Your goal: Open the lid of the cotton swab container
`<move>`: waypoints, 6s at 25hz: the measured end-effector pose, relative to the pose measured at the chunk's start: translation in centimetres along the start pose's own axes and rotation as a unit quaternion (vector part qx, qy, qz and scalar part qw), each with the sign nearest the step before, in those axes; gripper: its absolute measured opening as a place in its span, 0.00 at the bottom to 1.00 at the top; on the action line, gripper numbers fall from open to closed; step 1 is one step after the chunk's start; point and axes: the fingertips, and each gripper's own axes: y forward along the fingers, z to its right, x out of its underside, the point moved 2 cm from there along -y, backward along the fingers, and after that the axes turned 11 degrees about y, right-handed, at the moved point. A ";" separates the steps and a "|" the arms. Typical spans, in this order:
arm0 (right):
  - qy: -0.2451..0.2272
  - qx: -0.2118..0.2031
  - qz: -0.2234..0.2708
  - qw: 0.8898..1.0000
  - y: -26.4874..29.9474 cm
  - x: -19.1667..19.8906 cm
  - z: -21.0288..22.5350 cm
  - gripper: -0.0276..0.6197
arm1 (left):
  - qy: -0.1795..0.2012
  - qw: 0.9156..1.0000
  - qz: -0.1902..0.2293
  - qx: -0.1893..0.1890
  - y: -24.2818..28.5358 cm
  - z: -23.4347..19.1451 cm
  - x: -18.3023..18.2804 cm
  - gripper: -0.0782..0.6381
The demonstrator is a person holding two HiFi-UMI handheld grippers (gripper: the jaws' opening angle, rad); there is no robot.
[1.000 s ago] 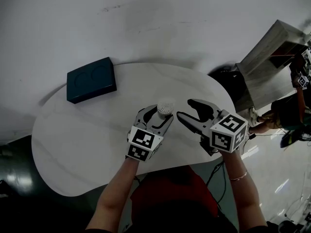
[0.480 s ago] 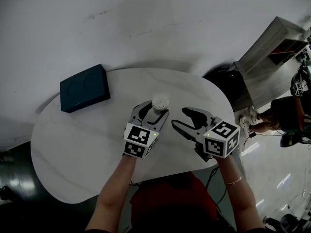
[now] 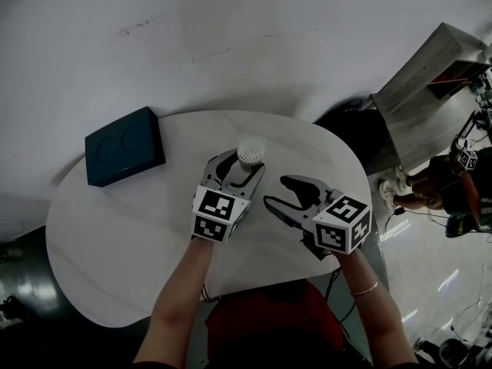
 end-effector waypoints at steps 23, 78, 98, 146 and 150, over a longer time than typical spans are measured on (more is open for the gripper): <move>0.034 -0.003 -0.030 0.999 1.3 1.0 3.0 0.46 | 0.011 0.999 -0.045 0.006 3.8 -0.6 2.1 0.46; 0.042 0.020 -0.023 0.999 0.2 2.5 1.8 0.46 | 0.013 0.994 -0.101 0.028 1.1 1.3 3.7 0.47; 0.040 0.039 0.028 0.998 -0.7 3.3 -1.1 0.42 | -0.017 0.997 -0.076 0.008 -4.5 2.7 3.9 0.36; -0.039 0.181 0.157 0.970 -6.3 5.6 -6.5 0.07 | -0.073 0.997 0.016 -0.033 -15.5 4.3 2.4 0.15; -0.040 0.188 0.167 0.967 -6.7 5.5 -6.6 0.07 | -0.077 0.996 0.022 -0.036 -15.9 4.3 2.3 0.15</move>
